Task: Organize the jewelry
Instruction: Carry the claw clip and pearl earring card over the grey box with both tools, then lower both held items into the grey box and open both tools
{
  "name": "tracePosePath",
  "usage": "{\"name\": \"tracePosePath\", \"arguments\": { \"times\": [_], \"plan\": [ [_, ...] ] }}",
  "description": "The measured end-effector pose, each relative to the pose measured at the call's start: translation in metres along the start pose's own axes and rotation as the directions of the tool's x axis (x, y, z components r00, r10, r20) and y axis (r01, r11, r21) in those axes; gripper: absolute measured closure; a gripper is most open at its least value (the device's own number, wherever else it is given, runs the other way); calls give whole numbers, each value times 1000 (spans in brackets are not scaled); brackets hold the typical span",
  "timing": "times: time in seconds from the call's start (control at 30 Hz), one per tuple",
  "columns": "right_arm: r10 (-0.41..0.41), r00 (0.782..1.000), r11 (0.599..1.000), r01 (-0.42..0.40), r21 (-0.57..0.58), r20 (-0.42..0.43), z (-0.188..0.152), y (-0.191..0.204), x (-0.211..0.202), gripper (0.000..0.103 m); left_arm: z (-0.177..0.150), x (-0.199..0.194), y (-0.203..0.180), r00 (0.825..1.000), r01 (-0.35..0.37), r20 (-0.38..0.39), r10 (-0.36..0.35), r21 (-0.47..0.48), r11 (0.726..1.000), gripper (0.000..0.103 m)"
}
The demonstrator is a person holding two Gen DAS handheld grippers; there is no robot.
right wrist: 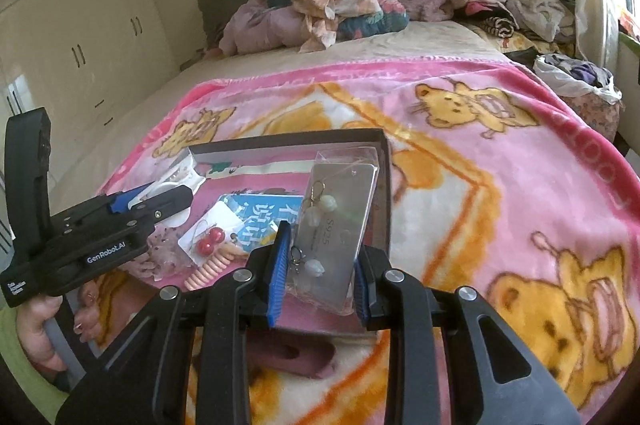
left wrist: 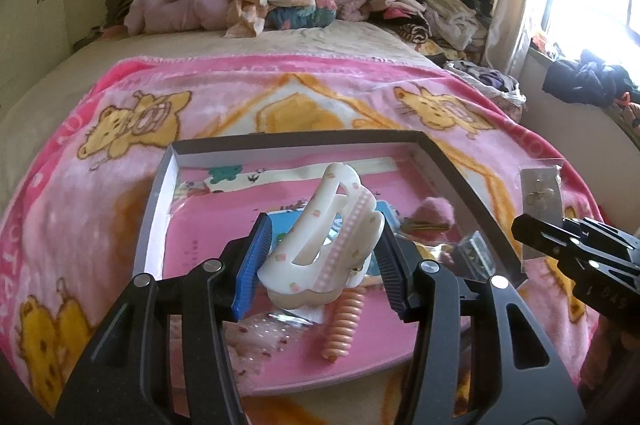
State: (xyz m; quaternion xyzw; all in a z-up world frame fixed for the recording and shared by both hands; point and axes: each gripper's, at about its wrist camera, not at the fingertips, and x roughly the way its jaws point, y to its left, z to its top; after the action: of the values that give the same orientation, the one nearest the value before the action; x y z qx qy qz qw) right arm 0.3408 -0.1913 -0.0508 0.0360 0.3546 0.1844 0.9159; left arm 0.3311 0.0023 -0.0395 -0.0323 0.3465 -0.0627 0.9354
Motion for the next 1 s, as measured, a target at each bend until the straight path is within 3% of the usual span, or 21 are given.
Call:
{"name": "tracePosePath", "arguments": {
  "times": [0.7, 0.77, 0.83, 0.87, 0.97, 1.0],
  "plan": [
    [3, 997, 999, -6, -39, -78, -2, 23, 52, 74, -11, 23, 26, 999, -2, -48, -1, -54, 999, 61],
    [2, 997, 999, -5, -45, -73, -3, 24, 51, 70, -13, 23, 28, 999, 1, -51, -4, -60, 998, 61],
    [-1, 998, 999, -1, -42, -60, -3, 25, 47, 54, -15, 23, 30, 999, 2, -48, -5, -65, 998, 61],
    [-6, 999, 999, 3, -45, -51, -3, 25, 44, 52, -16, 21, 30, 999, 2, -44, -5, -65, 998, 60],
    [-20, 999, 999, 18, -46, -29, -4, 24, 35, 44, -17, 15, 29, 1000, -4, -31, 2, -65, 998, 46],
    [-27, 1000, 999, 26, -41, -12, -4, 22, 30, 35, -17, 13, 29, 1000, -5, -26, 3, -66, 998, 45]
  ]
}}
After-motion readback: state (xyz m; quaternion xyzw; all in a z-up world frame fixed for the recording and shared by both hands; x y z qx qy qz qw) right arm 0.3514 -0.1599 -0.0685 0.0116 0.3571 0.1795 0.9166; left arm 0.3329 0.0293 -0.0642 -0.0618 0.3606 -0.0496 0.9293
